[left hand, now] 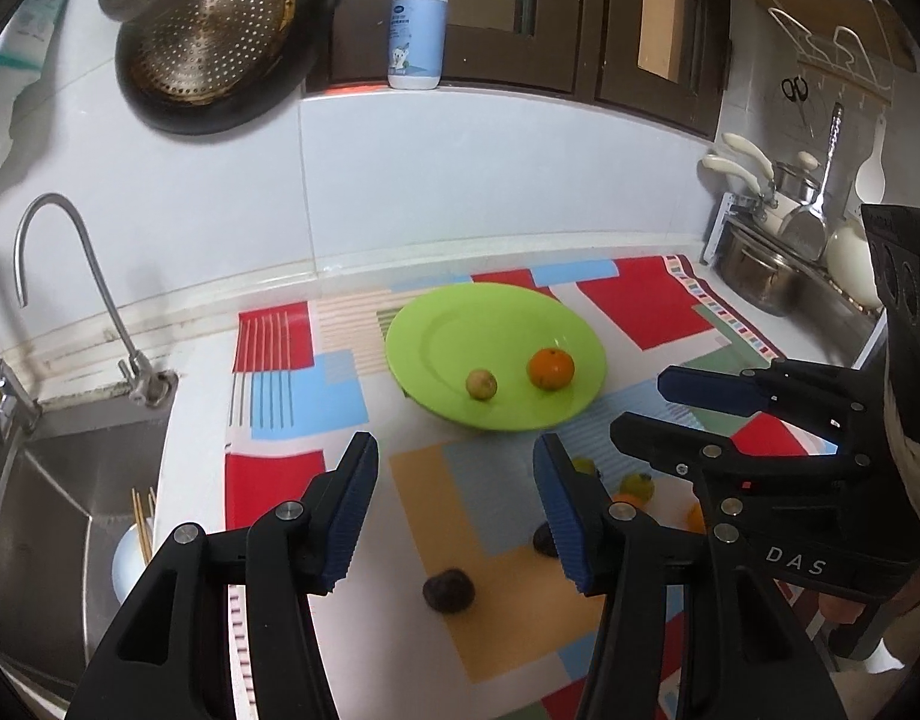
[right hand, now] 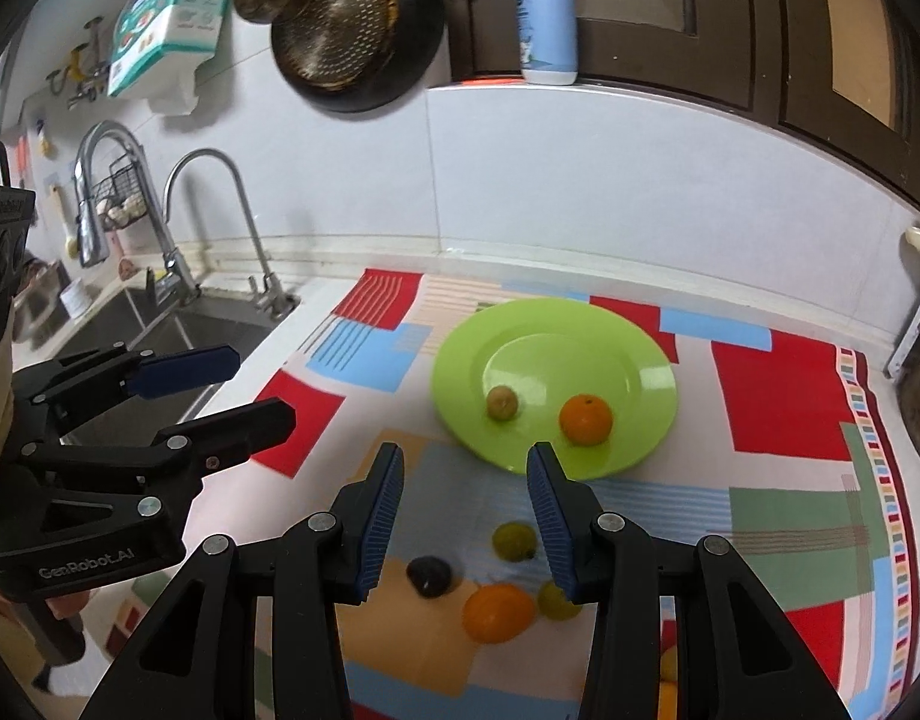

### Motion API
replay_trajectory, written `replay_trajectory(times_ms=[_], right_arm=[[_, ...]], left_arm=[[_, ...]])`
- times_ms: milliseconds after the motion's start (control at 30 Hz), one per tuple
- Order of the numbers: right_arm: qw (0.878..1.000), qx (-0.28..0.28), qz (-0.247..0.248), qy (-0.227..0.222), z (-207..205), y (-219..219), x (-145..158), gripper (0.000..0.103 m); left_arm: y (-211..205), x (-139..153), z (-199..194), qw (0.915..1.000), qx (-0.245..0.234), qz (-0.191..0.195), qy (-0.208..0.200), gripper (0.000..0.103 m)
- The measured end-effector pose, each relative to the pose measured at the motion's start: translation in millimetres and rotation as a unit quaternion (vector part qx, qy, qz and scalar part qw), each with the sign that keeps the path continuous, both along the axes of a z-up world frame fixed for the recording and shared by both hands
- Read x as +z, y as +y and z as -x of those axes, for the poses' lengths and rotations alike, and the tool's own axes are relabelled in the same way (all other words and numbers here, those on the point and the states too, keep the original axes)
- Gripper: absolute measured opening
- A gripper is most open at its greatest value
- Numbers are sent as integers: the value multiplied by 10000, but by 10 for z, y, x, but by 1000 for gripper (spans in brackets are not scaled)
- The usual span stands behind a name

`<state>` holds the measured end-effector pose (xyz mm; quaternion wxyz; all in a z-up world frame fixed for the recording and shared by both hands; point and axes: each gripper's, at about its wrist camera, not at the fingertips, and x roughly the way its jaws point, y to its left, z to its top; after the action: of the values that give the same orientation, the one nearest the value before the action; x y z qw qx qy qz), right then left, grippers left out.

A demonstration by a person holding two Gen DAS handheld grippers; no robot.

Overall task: Organize fruits
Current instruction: 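Grasp a dark plum with the left tool while the right tool grasps another dark plum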

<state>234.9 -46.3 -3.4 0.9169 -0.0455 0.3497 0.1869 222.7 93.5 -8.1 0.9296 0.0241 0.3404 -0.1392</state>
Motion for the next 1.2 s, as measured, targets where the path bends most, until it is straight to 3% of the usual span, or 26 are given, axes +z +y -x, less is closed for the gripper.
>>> replay_trajectory(times_ms=[667, 1200], right_arm=[[9936, 620, 932, 170, 268, 266, -389, 44], [9797, 1214, 1413, 736, 9, 381, -741, 44]], left_arm=[[18, -438, 260, 9991, -163, -354, 153, 53], [-37, -879, 48, 9947, -406, -439, 836, 52]])
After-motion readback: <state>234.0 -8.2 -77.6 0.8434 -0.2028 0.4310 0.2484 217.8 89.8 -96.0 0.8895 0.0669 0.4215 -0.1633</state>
